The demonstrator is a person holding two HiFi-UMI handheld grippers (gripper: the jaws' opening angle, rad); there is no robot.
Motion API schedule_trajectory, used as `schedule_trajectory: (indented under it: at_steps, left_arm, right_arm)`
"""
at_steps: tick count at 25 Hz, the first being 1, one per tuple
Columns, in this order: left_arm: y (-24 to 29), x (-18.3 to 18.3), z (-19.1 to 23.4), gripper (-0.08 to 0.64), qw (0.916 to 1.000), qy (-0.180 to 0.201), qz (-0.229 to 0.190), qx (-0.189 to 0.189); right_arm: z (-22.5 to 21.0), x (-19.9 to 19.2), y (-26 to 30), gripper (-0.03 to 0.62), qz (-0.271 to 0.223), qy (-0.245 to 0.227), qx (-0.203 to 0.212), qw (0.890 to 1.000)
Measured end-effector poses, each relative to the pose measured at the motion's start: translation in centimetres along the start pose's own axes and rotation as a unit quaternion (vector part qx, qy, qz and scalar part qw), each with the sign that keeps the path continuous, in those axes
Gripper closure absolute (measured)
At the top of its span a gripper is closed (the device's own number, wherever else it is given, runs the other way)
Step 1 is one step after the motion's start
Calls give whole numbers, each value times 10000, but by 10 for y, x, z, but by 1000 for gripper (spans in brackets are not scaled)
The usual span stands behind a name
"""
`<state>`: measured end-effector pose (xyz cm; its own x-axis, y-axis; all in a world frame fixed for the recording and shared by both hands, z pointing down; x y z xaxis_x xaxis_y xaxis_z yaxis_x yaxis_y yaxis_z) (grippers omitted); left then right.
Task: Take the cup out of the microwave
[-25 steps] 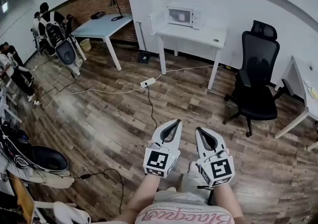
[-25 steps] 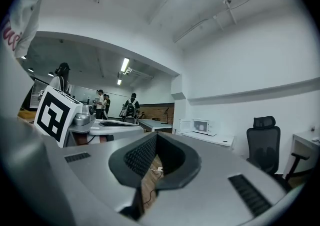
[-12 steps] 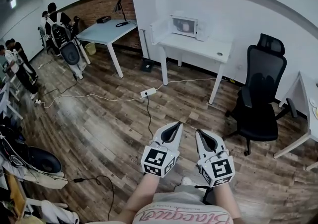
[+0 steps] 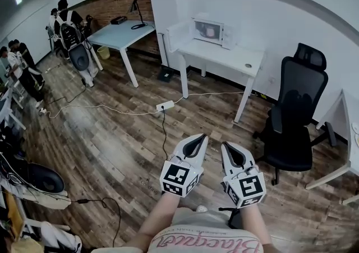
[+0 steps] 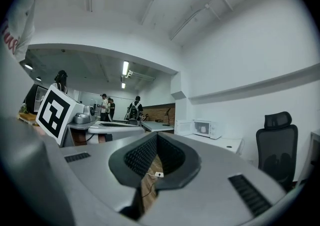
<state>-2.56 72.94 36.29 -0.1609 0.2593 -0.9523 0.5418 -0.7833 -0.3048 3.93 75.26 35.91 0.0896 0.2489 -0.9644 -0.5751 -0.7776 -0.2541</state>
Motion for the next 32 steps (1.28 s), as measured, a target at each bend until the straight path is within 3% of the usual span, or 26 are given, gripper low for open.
schedule_trajectory:
  at_steps: [14,32]
  left_arm:
    - [24,-20,16,557,9997,-106,70,191]
    - [86,-22,93,557,9999,-36,-128,-109]
  right_arm:
    - [-24,-23,19,582,161,252,30,9995]
    - [-40,-37,116,581,50,167,-6,9998]
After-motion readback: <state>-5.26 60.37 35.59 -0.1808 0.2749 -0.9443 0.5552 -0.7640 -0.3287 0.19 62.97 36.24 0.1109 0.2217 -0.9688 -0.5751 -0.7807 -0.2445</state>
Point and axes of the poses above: the fingertips, and each gripper's own axes: y forward along the fingers, z to its left, x out of its top, the point moved 1 cm from there along -y, backward along the fingers, and after that the axes turned 15 degrees about -z, right-handed, at the moved point
